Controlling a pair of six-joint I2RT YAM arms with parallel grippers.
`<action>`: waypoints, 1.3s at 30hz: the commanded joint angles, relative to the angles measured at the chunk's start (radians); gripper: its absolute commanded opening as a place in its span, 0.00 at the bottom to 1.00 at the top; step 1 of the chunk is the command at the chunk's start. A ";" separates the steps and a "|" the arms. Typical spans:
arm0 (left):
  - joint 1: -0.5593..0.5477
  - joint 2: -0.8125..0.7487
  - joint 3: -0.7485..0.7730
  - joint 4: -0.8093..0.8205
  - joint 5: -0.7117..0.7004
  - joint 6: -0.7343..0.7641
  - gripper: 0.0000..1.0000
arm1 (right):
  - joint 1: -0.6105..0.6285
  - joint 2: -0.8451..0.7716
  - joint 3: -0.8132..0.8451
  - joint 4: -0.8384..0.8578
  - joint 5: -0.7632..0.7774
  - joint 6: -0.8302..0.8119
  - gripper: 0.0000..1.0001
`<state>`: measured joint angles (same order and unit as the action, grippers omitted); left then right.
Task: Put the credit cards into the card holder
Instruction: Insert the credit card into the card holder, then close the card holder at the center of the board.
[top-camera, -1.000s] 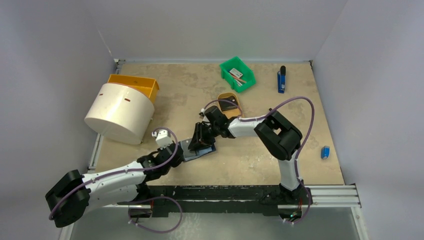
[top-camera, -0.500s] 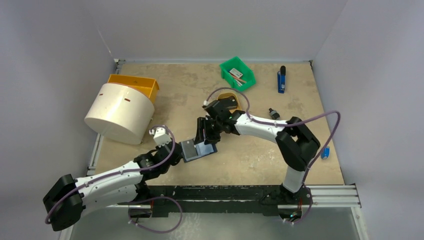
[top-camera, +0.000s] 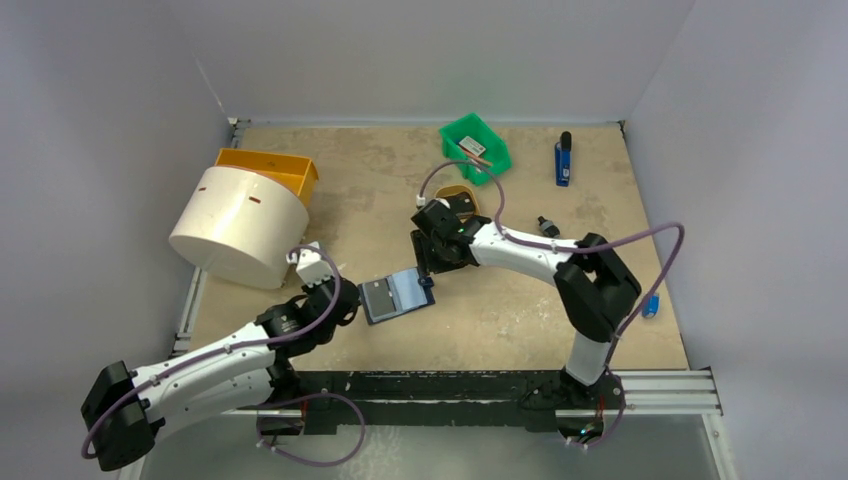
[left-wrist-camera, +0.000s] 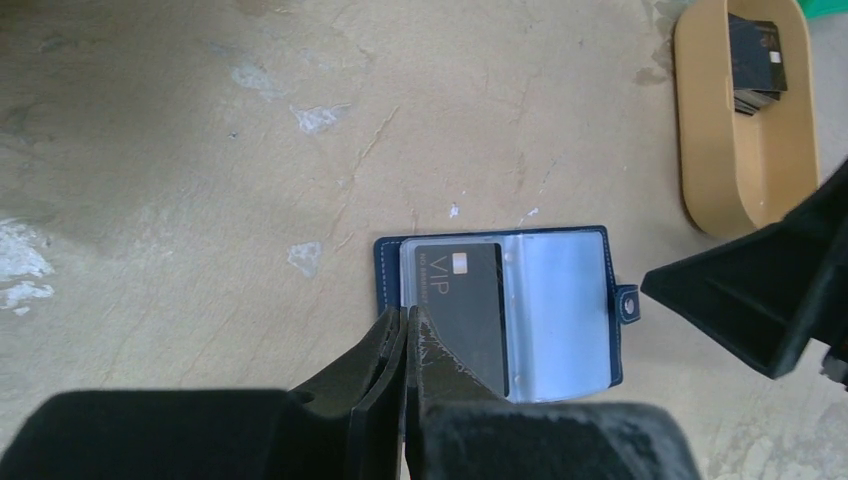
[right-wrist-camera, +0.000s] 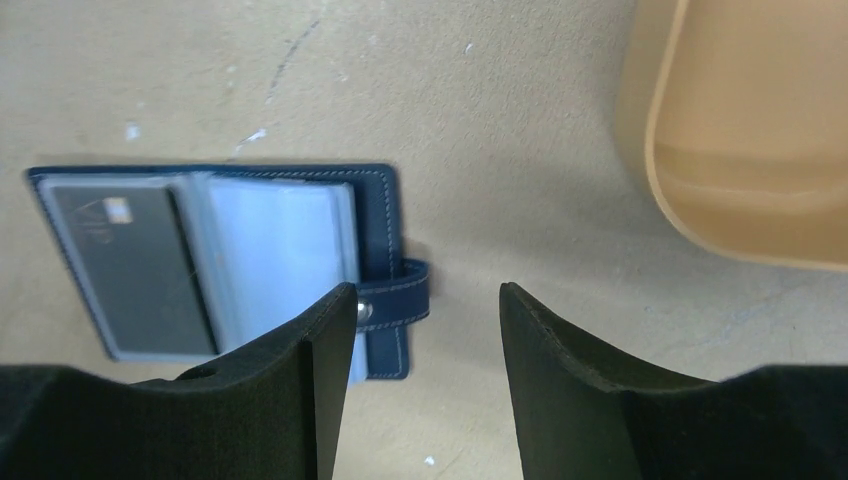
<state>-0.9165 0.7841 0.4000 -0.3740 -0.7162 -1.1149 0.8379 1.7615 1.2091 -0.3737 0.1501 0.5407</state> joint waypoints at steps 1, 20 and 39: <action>-0.003 0.005 0.041 -0.026 -0.039 -0.005 0.02 | 0.006 0.056 0.082 -0.034 0.033 -0.044 0.57; -0.003 -0.068 0.010 -0.070 -0.044 -0.034 0.38 | 0.070 0.097 0.142 -0.074 0.080 -0.078 0.59; -0.002 -0.042 -0.005 -0.055 -0.013 -0.034 0.35 | 0.071 0.070 0.066 -0.138 0.084 -0.012 0.10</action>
<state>-0.9169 0.7303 0.4004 -0.4648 -0.7357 -1.1439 0.9092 1.9068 1.3174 -0.4923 0.2337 0.5026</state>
